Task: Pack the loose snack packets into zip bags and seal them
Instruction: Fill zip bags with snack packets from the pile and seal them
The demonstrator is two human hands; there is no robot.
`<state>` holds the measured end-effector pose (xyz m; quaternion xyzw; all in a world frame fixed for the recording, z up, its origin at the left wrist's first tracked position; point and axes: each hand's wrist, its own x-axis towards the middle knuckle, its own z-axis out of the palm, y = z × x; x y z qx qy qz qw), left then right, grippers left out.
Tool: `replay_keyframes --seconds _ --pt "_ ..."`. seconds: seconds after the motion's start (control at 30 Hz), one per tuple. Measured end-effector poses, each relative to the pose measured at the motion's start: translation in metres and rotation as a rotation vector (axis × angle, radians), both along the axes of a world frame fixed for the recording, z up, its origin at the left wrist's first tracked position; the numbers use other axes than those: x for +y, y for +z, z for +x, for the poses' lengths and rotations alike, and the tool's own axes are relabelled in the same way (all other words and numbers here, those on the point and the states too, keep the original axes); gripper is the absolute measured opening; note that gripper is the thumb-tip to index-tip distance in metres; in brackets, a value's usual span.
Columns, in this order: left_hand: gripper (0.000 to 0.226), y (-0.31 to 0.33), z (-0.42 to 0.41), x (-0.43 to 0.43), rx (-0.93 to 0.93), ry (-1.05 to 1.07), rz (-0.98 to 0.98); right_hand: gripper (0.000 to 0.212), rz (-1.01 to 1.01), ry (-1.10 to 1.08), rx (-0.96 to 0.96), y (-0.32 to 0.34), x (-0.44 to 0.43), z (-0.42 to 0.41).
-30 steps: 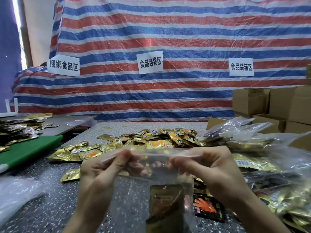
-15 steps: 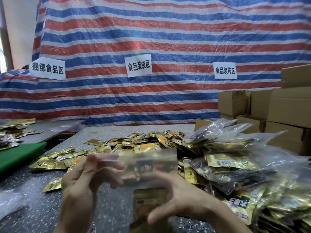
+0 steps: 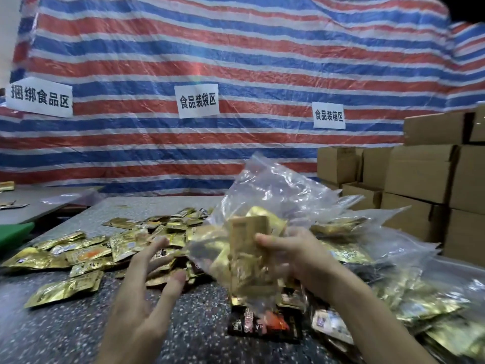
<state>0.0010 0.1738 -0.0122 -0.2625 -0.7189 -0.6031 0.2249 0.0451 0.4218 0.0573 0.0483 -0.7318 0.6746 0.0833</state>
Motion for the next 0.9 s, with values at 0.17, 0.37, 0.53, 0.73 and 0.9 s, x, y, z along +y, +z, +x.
replay_keyframes --seconds 0.17,0.37,0.53,0.73,0.9 --pt "0.044 -0.001 0.008 0.007 0.166 0.009 -0.225 0.013 -0.346 -0.365 0.044 0.071 0.047 -0.037" --pt "0.045 -0.003 0.009 0.009 0.213 -0.018 -0.258 0.036 0.358 -0.948 -0.191 0.063 0.116 -0.096" --pt "0.039 -0.006 0.008 0.006 0.214 -0.026 -0.239 0.052 0.659 -1.135 -0.296 0.019 0.13 -0.093" --pt "0.028 -0.008 0.003 0.003 0.229 0.0 -0.286 0.064 0.611 -1.166 -0.216 0.038 0.11 -0.061" --pt "0.025 -0.005 0.005 0.004 0.245 0.007 -0.292 0.066 0.453 -1.057 0.165 0.032 0.033 -0.036"
